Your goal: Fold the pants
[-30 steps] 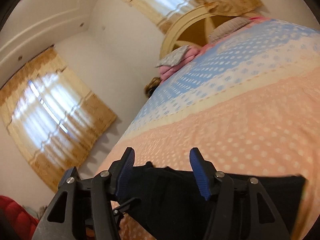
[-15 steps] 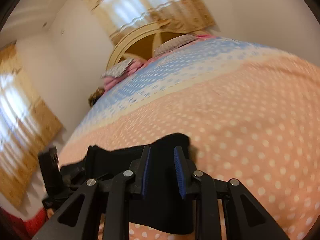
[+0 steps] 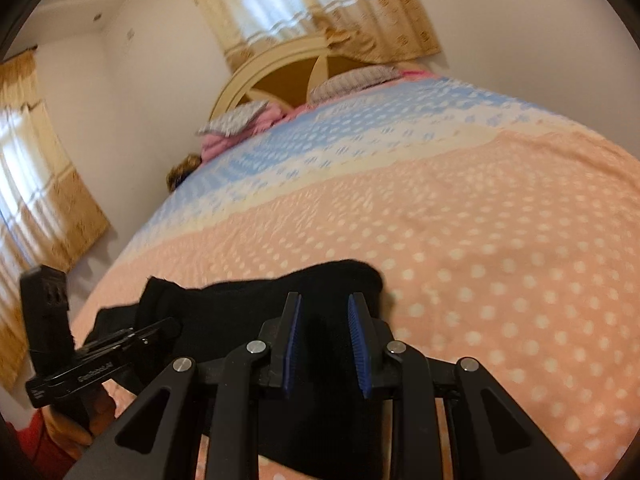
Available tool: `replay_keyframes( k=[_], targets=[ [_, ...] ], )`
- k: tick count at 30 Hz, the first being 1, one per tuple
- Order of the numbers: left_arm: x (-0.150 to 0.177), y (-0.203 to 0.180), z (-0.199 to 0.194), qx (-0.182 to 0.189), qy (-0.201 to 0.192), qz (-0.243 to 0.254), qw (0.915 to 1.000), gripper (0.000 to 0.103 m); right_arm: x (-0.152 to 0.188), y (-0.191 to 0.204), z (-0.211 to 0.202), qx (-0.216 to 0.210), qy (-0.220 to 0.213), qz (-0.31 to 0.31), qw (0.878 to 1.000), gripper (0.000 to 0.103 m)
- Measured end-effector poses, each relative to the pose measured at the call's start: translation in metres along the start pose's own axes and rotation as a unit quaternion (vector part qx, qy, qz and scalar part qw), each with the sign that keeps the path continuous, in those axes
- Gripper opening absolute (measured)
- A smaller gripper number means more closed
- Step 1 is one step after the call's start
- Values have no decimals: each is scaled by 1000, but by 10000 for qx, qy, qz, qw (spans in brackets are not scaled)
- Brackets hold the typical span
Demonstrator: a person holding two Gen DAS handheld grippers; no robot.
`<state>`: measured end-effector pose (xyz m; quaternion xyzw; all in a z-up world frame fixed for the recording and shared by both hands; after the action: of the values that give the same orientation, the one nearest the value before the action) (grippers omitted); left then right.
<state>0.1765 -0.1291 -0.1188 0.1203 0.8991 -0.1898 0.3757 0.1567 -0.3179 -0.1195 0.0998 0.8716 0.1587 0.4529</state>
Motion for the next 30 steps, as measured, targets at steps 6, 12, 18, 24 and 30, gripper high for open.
replay_keyframes(
  k=[6, 12, 18, 24, 30],
  targets=[
    [-12, 54, -16, -635, -135, -553, 9964, 83, 11, -12, 24, 87, 380, 203, 9990, 25],
    [-36, 78, -46, -1430, -675, -209, 9872, 83, -9, -14, -12, 16, -324, 382, 9987, 25],
    [-50, 6, -36, -1143, -1022, 1035, 9827, 83, 10, 35, -34, -196, 69, -312, 9993, 25],
    [-22, 14, 20, -1500, -111, 1344, 9794, 84, 77, 35, -13, -8, 1111, -152, 9937, 26],
    [-34, 31, -12, -1105, -288, 835, 9899, 91, 46, 35, -25, -34, 657, -129, 9978, 25]
  ],
)
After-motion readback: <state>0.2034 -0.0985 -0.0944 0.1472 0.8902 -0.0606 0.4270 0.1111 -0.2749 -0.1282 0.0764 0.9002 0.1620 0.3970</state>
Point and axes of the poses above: each gripper's, at about its wrist camera, not at the fingertips, and z roughly the way its jaws point, y to its left, x to its underside, the point moved 9 cm from there along z, roughly the way its jaws point, and after that the axes turned 2 degrees about -y, right-handed, at the moved point
